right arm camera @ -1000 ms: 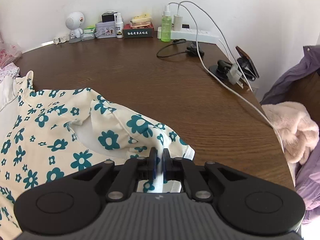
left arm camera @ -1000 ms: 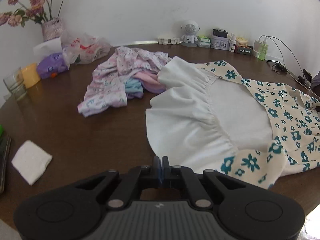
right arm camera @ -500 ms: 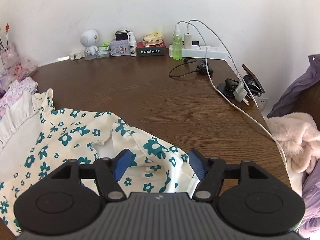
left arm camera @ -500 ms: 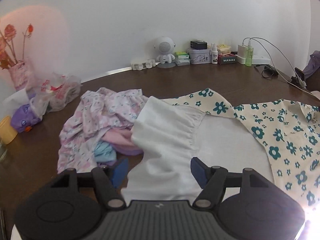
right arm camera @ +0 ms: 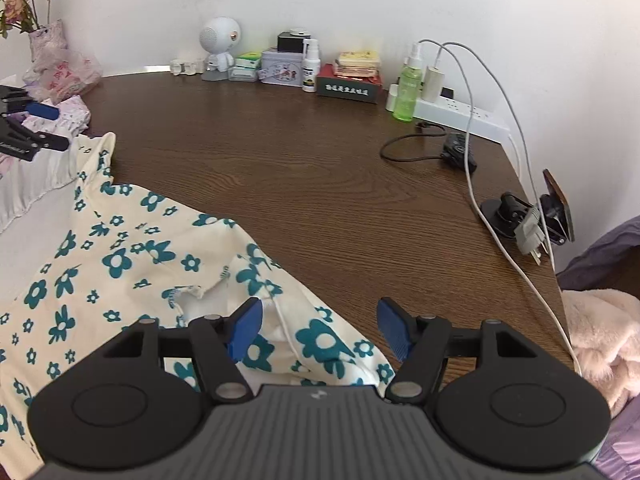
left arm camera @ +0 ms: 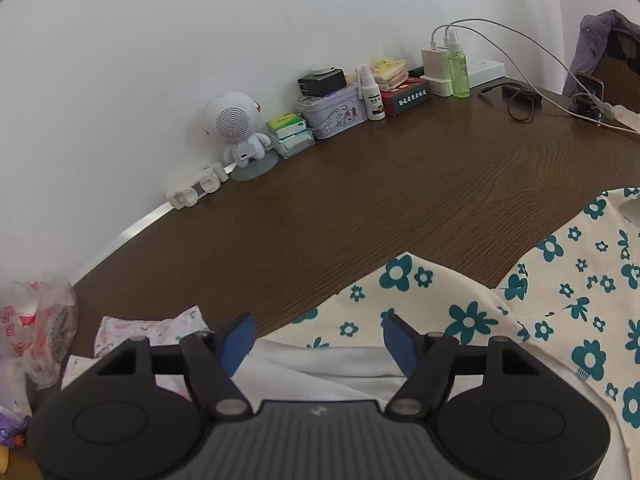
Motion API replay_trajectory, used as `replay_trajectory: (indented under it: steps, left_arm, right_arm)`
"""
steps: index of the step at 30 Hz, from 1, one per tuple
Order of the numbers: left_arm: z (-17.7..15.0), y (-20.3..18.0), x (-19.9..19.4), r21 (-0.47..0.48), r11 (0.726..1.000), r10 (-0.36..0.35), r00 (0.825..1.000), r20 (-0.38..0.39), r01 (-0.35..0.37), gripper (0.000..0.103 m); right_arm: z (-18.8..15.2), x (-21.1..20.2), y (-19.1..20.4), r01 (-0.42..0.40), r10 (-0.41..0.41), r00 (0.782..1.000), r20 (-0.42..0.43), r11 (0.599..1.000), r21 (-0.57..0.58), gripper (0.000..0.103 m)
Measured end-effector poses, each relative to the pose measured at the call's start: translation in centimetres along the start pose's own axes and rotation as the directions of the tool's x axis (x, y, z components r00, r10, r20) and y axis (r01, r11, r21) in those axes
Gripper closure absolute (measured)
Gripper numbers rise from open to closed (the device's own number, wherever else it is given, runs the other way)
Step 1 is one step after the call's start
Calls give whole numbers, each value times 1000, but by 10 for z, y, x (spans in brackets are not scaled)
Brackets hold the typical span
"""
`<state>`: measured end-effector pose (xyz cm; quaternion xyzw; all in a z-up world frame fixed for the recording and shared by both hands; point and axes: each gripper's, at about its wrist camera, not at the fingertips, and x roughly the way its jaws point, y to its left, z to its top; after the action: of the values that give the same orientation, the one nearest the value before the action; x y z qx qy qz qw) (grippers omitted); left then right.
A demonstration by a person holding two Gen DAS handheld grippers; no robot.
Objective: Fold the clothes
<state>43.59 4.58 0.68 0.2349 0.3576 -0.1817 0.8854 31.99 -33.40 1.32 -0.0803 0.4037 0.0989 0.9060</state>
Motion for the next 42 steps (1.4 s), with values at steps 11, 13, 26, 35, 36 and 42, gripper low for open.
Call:
replay_trajectory:
  steps: [11,13,26,35,36,42]
  left_arm:
    - [1,27,50,40,992,-120,991,-58,122,31]
    - [-1,30,54,29,988,-149,987,-62,151,32]
    - [-43,39,9,-169,985,-37,999,-23,33,103]
    - [-54,43,-3,-308,947,87,996,-34,-93,91]
    - [-53,42,-8,-310,946,94,995,-25,-98,78]
    - [-55,29,-54,-298,952,103,992,79,-75,34]
  right_arm:
    - [21,39,25,-6,-5,995,-104,994,-108,50]
    - [21,43,22,-12,2,993,-114,996,-90,54]
    - [31,49,-5,46,-45,996,-71,999,14,97]
    - [45,74,-2,43,-41,998,-37,998,46,74]
    - [46,67,-5,41,-39,999,-22,997,69,55]
    - [35,3,-19,-64,54,996,64,983,170,53]
